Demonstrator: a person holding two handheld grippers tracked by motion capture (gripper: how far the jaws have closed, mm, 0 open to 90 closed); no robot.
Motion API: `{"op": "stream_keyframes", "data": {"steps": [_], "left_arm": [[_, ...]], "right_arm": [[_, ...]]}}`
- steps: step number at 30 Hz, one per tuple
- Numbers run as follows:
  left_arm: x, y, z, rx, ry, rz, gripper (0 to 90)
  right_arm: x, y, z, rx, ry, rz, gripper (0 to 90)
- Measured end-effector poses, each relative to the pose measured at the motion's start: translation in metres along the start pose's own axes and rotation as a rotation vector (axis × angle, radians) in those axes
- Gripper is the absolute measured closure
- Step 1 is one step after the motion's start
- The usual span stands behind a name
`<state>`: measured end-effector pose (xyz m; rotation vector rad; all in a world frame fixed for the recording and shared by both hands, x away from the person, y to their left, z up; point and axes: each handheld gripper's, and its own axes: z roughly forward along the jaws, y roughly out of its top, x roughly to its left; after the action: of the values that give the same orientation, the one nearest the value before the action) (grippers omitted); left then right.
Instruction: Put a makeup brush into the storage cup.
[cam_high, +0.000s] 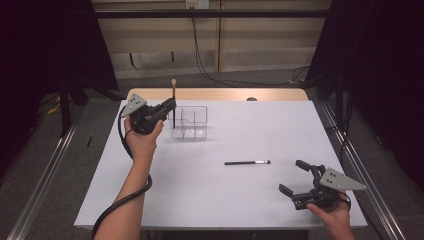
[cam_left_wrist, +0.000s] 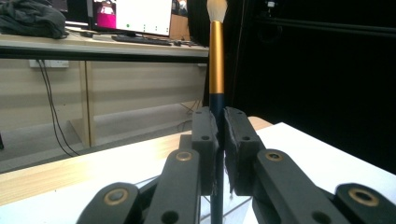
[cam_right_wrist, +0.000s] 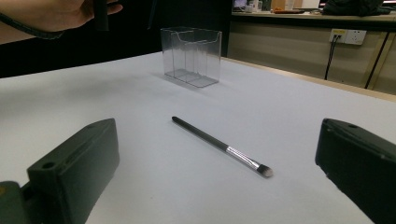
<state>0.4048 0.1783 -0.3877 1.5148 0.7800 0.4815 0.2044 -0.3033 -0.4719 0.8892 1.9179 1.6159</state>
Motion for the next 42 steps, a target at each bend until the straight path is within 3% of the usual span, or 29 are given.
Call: {"op": "stream_keyframes", "data": {"steps": [20, 30, 42], "left_arm": [[0.006, 0.013, 0.014, 0.0, 0.015, 0.038, 83.6], [0.01, 0.01, 0.022, -0.014, 0.03, 0.013, 83.6], [0.016, 0.01, 0.028, -0.015, 0.041, 0.016, 83.6]], "right_arm": [[-0.001, 0.0, -0.001, 0.0, -0.004, 0.002, 0.0], [-0.001, 0.0, -0.001, -0.002, -0.004, 0.004, 0.0], [-0.001, -0.001, -0.001, 0.0, -0.003, 0.007, 0.0]]}}
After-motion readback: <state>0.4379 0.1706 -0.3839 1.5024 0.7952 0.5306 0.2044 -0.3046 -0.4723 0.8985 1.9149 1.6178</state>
